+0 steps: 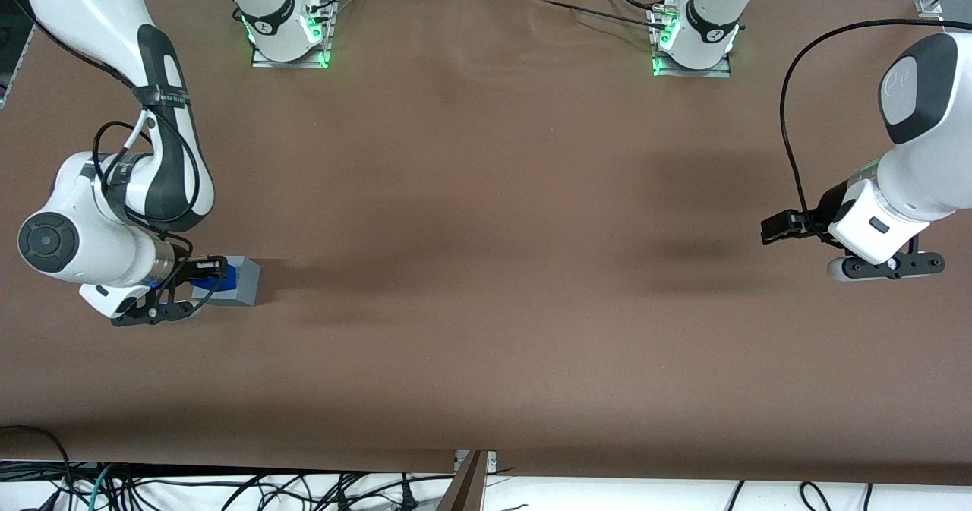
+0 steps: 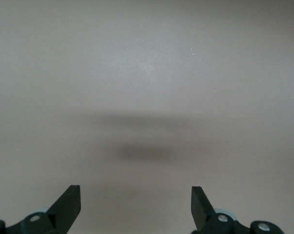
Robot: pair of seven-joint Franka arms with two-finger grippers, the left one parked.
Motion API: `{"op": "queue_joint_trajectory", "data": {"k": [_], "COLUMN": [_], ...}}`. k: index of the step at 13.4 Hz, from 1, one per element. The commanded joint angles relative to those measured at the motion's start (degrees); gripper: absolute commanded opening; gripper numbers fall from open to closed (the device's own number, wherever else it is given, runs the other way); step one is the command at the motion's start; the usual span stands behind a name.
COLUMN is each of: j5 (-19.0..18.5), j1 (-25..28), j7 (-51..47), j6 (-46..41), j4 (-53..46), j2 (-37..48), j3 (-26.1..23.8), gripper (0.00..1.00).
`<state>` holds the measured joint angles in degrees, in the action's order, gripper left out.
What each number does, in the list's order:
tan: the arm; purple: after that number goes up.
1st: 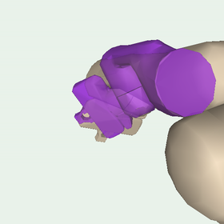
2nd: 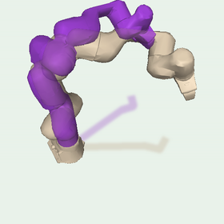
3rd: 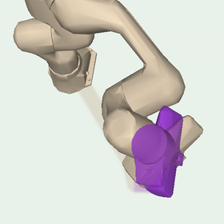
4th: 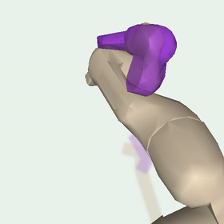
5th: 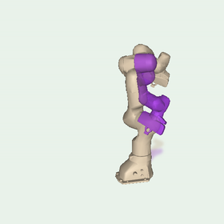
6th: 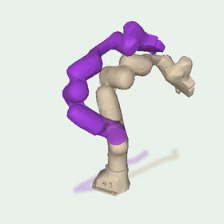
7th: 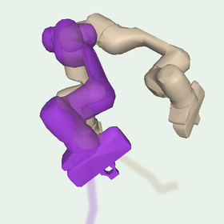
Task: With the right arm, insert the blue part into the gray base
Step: 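Lower the blue part into the gray base's square opening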
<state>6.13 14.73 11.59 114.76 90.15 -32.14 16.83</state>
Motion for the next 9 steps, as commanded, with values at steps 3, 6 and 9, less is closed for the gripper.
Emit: {"op": "queue_joint_trajectory", "data": {"k": [3, 6, 9], "j5": [0.9, 0.9, 1.0], "j1": [-0.3, -0.2, -0.2], "j7": [0.8, -0.6, -0.6], "j6": [-0.9, -0.9, -0.9], "j4": [1.4, 1.9, 2.2], "j2": [1.7, 1.7, 1.7], "j3": [0.4, 0.6, 0.7], "gripper": [0.16, 0.16, 0.16]}}
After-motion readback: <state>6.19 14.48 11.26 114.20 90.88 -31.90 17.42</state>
